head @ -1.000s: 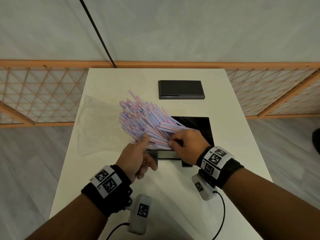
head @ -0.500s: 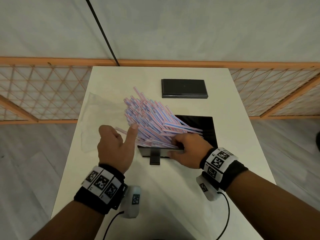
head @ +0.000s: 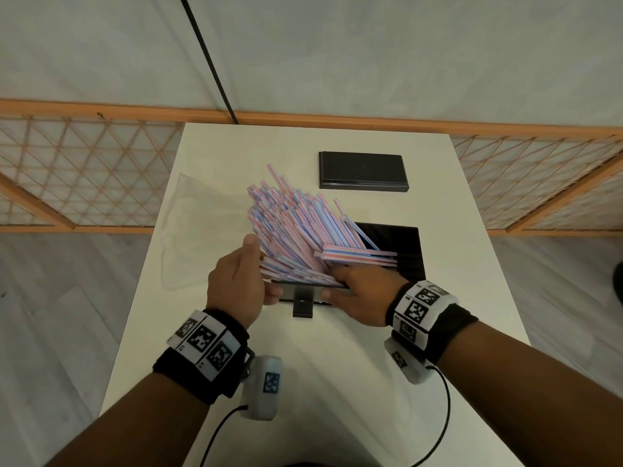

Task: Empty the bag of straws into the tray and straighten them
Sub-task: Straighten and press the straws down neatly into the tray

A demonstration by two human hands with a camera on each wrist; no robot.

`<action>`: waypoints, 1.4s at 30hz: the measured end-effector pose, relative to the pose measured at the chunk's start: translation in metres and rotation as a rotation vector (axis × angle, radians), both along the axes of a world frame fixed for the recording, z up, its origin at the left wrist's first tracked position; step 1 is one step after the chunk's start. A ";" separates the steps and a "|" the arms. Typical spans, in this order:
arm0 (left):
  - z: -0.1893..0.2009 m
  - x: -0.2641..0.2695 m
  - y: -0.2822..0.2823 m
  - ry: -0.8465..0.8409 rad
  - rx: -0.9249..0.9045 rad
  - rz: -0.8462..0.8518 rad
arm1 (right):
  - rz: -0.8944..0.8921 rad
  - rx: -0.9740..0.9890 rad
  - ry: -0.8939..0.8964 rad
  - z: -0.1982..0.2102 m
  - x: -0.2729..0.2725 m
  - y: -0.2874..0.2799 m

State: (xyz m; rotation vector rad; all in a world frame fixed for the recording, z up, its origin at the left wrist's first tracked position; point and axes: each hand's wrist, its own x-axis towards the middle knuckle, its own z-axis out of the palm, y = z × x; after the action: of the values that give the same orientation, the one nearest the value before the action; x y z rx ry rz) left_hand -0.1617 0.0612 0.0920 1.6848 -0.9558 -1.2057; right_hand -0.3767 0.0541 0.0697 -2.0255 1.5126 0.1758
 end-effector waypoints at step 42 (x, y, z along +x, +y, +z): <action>0.008 -0.001 -0.004 -0.327 0.027 -0.139 | -0.082 0.035 -0.088 -0.001 0.018 -0.010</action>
State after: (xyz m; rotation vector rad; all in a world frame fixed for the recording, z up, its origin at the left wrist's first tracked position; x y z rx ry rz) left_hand -0.1628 0.0570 0.1004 1.8999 -1.2764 -1.0518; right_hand -0.3584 0.0438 0.0687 -1.9147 1.5243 0.0786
